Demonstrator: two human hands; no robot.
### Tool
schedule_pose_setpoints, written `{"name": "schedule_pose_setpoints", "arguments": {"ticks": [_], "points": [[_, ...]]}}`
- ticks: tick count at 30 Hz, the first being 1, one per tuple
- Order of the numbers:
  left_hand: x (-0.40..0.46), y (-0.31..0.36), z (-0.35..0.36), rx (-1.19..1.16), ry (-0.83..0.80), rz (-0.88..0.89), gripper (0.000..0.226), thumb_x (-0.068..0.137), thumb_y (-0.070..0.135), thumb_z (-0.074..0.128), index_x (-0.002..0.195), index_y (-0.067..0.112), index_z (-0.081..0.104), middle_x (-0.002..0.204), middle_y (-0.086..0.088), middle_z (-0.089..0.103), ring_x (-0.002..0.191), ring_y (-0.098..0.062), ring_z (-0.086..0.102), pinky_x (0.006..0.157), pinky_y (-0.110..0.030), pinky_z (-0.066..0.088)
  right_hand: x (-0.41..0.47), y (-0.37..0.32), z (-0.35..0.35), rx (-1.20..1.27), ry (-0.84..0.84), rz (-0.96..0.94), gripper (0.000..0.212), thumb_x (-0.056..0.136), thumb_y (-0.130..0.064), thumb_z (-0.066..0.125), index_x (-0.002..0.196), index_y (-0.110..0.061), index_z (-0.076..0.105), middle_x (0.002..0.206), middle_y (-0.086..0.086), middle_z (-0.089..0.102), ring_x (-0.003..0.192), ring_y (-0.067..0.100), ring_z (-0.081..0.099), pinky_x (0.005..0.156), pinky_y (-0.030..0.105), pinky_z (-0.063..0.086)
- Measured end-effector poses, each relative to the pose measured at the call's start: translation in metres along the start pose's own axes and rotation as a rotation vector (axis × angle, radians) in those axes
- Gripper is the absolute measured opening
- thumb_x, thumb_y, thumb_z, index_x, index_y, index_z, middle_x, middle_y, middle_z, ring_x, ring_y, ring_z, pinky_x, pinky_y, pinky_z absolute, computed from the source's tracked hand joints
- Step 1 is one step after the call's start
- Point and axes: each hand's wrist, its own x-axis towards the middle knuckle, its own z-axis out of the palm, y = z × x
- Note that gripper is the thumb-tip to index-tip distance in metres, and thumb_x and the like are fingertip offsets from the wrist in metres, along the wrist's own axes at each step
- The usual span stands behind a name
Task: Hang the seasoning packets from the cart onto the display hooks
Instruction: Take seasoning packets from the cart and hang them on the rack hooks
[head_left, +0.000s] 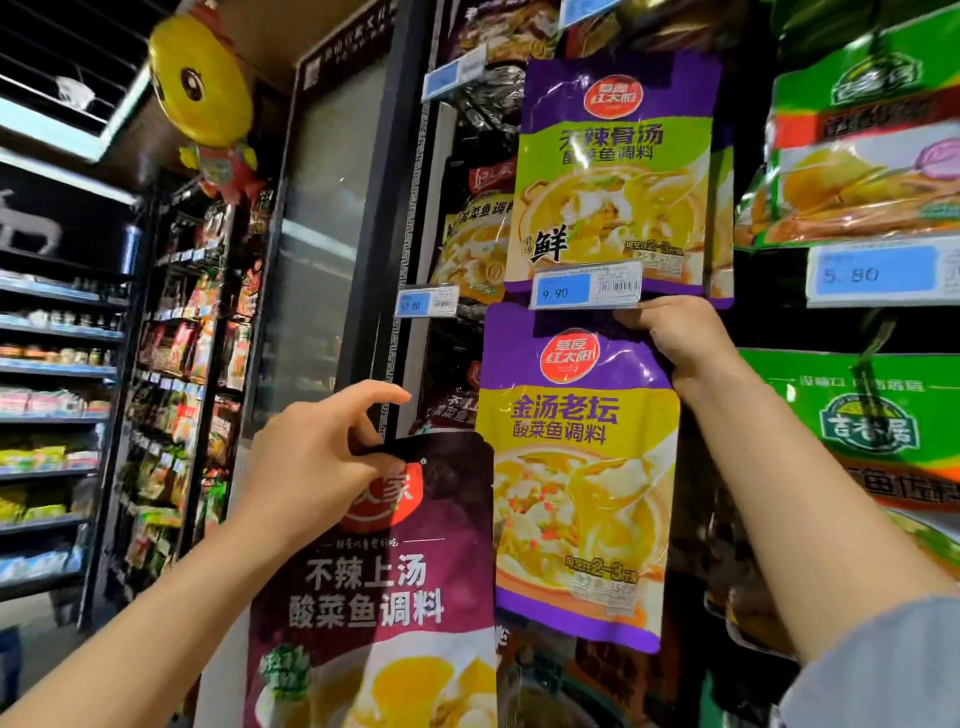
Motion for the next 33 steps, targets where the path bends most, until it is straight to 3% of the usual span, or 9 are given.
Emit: {"name": "schedule_pose_setpoints", "arguments": {"ticks": [2,5,10,19,23,26,29,33], "points": [[-0.001,-0.003,-0.002,0.006,0.009,-0.008,0.057,0.066,0.018,0.086,0.109,0.046,0.063,0.067,0.017,0.062,0.065,-0.004,0.058,0.061,-0.033,0.049,0.005,-0.003,0.003,0.055,0.021,0.040,0.026,0.085,0.003,0.061,0.110,0.003,0.063,0.092,0.014,0.067,0.063,0.019,0.060,0.048,0.027,0.053],[-0.001,-0.006,-0.009,-0.006,0.025,-0.004,0.057,0.065,0.019,0.087,0.108,0.046,0.062,0.066,0.018,0.062,0.066,-0.004,0.060,0.062,-0.034,0.051,0.009,-0.005,0.004,0.050,0.039,0.086,0.032,0.083,0.002,0.063,0.115,0.002,0.060,0.086,0.013,0.070,0.057,0.018,0.062,0.041,0.026,0.050],[-0.001,-0.006,-0.015,0.016,0.043,0.013,0.055,0.065,0.020,0.086,0.109,0.044,0.063,0.067,0.018,0.062,0.066,-0.006,0.060,0.063,-0.035,0.050,-0.002,-0.004,-0.002,0.070,0.028,0.173,0.006,0.086,-0.006,0.064,0.091,-0.007,0.060,0.070,0.009,0.064,0.040,0.014,0.061,0.034,0.021,0.047],[0.002,-0.006,0.001,0.000,0.023,0.008,0.052,0.068,0.021,0.085,0.108,0.046,0.062,0.067,0.019,0.062,0.057,-0.002,0.054,0.056,-0.027,0.039,-0.010,0.005,-0.005,0.047,0.082,0.037,0.006,0.083,0.000,0.065,0.079,-0.005,0.065,0.041,-0.005,0.060,0.036,0.006,0.058,0.035,0.016,0.044],[0.003,-0.002,0.007,-0.026,0.002,0.007,0.052,0.069,0.022,0.084,0.108,0.047,0.061,0.084,0.034,0.059,0.067,0.008,0.055,0.057,-0.027,0.040,-0.005,0.008,-0.004,-0.005,0.105,-0.010,0.007,0.082,-0.001,0.067,0.076,-0.005,0.066,0.053,-0.001,0.065,0.048,0.010,0.062,0.045,0.020,0.050],[0.001,0.000,0.010,-0.045,-0.001,0.004,0.051,0.068,0.021,0.084,0.107,0.046,0.062,0.084,0.034,0.060,0.067,0.007,0.055,0.056,-0.027,0.039,-0.007,0.011,-0.007,-0.050,0.109,-0.001,0.008,0.083,-0.003,0.067,0.091,-0.002,0.067,0.071,0.008,0.062,0.062,0.017,0.059,0.048,0.021,0.051],[-0.001,-0.001,0.012,-0.042,-0.003,0.010,0.051,0.068,0.023,0.085,0.106,0.047,0.061,0.080,0.032,0.061,0.066,0.004,0.056,0.055,-0.026,0.036,-0.010,0.014,-0.010,-0.037,0.110,0.015,0.011,0.084,-0.002,0.066,0.095,-0.001,0.066,0.071,0.009,0.060,0.057,0.018,0.059,0.039,0.016,0.048],[-0.001,0.000,0.012,-0.014,-0.008,0.016,0.051,0.068,0.023,0.084,0.107,0.048,0.061,0.083,0.034,0.060,0.068,0.006,0.056,0.055,-0.025,0.038,-0.011,0.010,-0.007,-0.003,0.105,0.034,0.007,0.084,-0.002,0.066,0.090,0.000,0.066,0.071,0.009,0.062,0.051,0.015,0.061,0.038,0.018,0.049]]}}
